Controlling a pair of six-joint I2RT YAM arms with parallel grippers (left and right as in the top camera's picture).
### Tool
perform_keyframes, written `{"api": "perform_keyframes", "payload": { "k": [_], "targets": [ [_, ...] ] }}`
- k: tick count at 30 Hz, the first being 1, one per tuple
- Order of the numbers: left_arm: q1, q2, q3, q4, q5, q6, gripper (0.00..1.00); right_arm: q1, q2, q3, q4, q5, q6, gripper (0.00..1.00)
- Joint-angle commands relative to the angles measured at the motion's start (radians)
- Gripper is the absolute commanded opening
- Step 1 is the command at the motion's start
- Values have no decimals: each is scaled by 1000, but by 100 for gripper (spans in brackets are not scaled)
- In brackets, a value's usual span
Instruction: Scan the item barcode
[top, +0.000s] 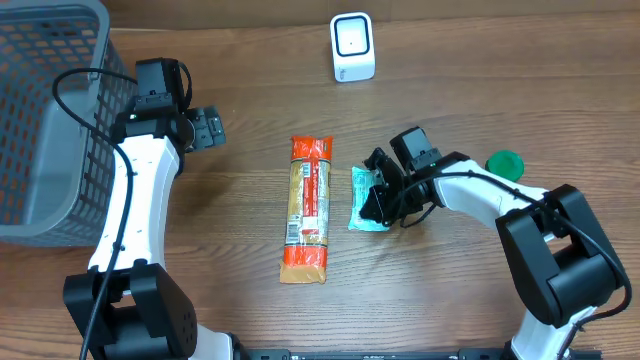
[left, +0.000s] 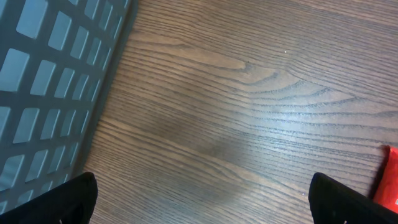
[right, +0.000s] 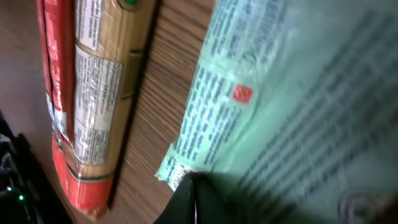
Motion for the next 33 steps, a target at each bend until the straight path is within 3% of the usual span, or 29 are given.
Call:
{"api": "perform_keyframes", "payload": {
  "k": [1, 19, 33],
  "targets": [
    [-2, 1, 16, 0, -6, -3, 100, 0, 19, 90, -32, 1, -37, 4],
    [-2, 1, 16, 0, -6, -3, 100, 2, 20, 109, -90, 5, -83, 4],
    [-2, 1, 16, 0, -6, -3, 100, 61, 66, 48, 5, 64, -73, 4]
  ]
}}
